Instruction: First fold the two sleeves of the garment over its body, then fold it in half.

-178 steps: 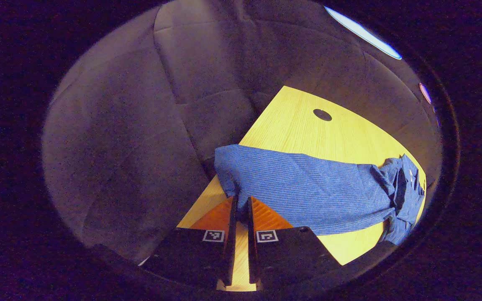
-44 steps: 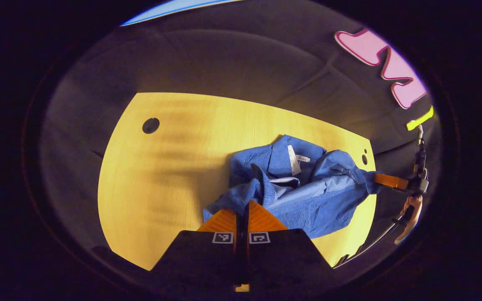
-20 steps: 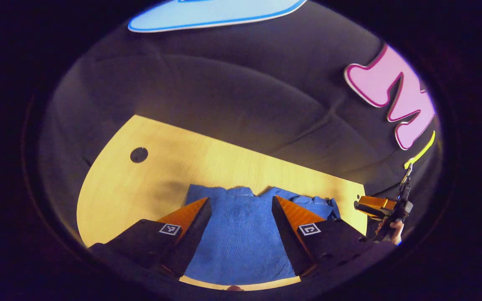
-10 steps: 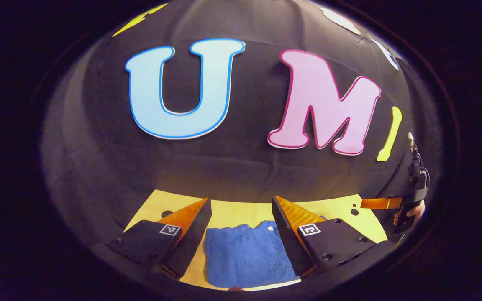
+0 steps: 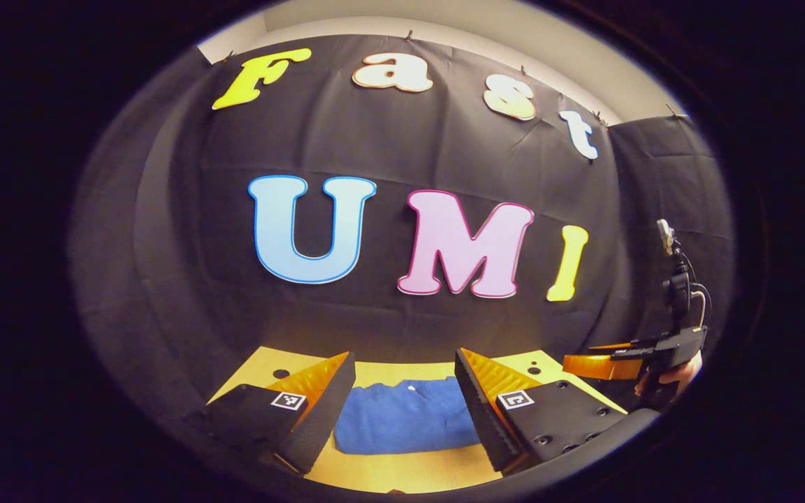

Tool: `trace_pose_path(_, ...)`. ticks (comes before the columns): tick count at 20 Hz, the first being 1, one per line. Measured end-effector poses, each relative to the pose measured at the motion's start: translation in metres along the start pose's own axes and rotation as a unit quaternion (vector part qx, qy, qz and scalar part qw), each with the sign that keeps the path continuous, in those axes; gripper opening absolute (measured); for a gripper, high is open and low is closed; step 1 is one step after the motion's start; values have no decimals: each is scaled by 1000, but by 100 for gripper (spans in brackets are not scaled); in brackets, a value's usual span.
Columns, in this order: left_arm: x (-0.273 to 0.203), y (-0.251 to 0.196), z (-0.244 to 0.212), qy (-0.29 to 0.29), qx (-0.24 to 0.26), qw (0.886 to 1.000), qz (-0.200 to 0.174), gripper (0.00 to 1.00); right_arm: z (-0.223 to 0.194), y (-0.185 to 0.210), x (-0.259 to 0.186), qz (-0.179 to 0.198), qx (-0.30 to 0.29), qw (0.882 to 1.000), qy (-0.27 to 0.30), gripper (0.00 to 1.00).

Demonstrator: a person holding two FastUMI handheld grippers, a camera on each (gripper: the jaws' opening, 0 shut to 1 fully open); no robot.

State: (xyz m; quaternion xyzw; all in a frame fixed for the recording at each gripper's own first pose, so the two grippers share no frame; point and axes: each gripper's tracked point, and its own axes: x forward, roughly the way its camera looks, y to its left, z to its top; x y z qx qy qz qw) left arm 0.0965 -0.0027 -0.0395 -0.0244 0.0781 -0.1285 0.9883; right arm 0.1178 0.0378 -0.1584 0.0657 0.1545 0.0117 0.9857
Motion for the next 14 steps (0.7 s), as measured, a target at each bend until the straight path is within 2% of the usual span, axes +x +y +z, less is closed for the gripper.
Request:
trace_pose_path(2, -40, -2, -6, -19, 20, 1000, 5, 80, 5, 10, -43, -15, -13, 999, -44, 98)
trace_pose_path(6, -100, -32, -12, -41, 16, 999, -5, 82, 5, 33, -116, -22, -40, 993, -105, 97)
trace_pose_path(10, -122, -44, -4, -63, 53, 996, 17, 82, 0, 50, -147, -2, -36, 989, -145, 96)
trace_pose_path(14, -133, -50, 11, -95, 38, 994, 32, 82, 18, 50, -169, -4, -57, 979, -197, 100)
